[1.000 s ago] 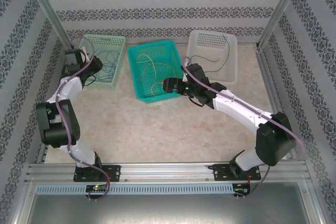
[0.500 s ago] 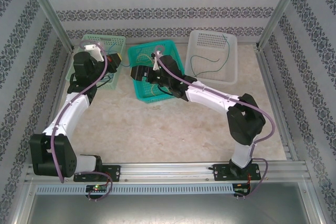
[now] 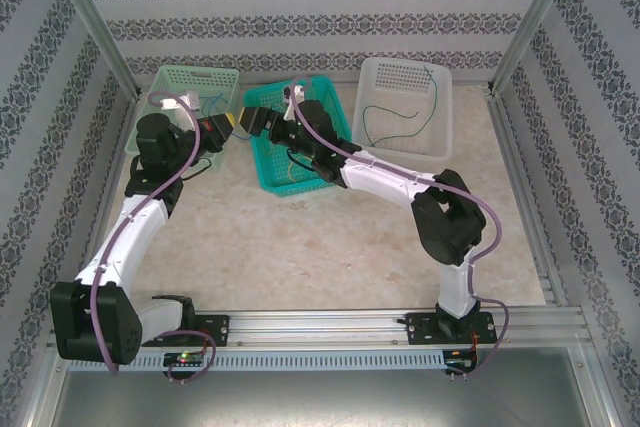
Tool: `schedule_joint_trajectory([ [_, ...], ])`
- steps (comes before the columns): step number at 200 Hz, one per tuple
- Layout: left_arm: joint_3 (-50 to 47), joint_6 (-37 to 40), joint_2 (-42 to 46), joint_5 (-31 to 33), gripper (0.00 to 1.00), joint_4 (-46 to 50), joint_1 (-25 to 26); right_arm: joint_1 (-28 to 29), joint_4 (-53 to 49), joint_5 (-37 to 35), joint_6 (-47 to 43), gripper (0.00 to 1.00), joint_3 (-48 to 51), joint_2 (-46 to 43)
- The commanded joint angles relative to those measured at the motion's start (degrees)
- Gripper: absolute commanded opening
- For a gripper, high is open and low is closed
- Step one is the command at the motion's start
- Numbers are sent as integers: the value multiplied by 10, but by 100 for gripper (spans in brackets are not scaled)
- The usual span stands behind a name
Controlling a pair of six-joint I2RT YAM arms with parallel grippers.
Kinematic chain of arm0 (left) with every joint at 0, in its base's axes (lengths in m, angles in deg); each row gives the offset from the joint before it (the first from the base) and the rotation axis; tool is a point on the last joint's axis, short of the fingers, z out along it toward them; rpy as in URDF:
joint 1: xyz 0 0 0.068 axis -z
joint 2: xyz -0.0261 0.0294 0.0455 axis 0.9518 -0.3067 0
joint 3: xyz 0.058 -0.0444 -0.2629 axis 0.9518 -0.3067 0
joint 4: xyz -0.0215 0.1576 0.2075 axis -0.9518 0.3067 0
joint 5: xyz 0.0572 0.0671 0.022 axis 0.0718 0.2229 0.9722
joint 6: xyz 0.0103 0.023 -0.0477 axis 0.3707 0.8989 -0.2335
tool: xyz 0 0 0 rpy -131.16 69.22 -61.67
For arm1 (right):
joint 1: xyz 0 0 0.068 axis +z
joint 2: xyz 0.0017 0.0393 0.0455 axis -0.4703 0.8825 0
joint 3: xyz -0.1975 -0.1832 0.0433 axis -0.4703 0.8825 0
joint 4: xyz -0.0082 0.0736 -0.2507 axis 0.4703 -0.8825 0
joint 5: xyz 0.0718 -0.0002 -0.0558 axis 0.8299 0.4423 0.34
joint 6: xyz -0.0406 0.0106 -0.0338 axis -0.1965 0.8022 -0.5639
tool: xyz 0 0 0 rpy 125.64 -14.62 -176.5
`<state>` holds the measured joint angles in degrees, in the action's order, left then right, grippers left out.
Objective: Untangle the cables
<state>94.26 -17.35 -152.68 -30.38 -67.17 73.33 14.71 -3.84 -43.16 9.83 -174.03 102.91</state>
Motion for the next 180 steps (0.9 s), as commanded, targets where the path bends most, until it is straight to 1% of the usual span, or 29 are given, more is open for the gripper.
schedule_joint_trajectory([
  [1, -9, 1, 21, -5, 0, -16, 7, -7, 47, 8, 45, 61, -34, 22],
  [7, -11, 3, 25, 0, 0, -16, 7, -7, 43, 5, 57, 46, -36, 25],
  [12, -12, 4, 27, 4, 0, -16, 7, -8, 39, 2, 66, 32, -36, 27],
  [17, -12, 7, 30, 7, 0, -16, 7, -9, 40, -4, 77, 21, -31, 27],
  [24, -13, 9, 33, 14, 0, -15, 7, -9, 49, -16, 94, 11, -18, 25],
  [29, -13, 9, 36, 20, 0, -15, 7, -10, 63, -26, 111, 6, -5, 23],
  [37, -17, 9, 41, 32, 0, -20, 7, -12, 95, -41, 141, 3, 19, 21],
  [50, -28, 2, 50, 49, 0, -39, 7, -16, 158, -57, 191, 2, 53, 23],
  [68, -46, -15, 56, 69, 0, -81, 7, -16, 234, -64, 260, 0, 70, 41],
  [84, -59, -39, 57, 87, 2, -119, 7, -12, 323, -84, 345, 0, 71, 78],
  [105, -88, -64, 71, 125, 1, -177, 8, 1, 414, -130, 451, 0, 61, 129],
  [126, -111, -61, 100, 179, 1, -202, 8, 21, 458, -165, 514, 0, 49, 158],
  [151, -120, -53, 125, 212, 1, -223, 8, 44, 454, -182, 560, 0, 36, 169],
  [157, -119, -54, 125, 213, 1, -226, 8, 48, 451, -181, 563, 5, 29, 171],
  [169, -114, -53, 122, 212, 1, -225, 8, 51, 452, -176, 555, 8, 20, 172],
  [172, -113, -54, 121, 212, 1, -225, 8, 51, 453, -174, 548, 10, 20, 171],
  [177, -111, -52, 121, 212, 1, -223, 8, 51, 453, -174, 536, 17, 22, 167],
  [180, -110, -50, 121, 212, 1, -222, 9, 49, 452, -172, 528, 25, 24, 163],
])
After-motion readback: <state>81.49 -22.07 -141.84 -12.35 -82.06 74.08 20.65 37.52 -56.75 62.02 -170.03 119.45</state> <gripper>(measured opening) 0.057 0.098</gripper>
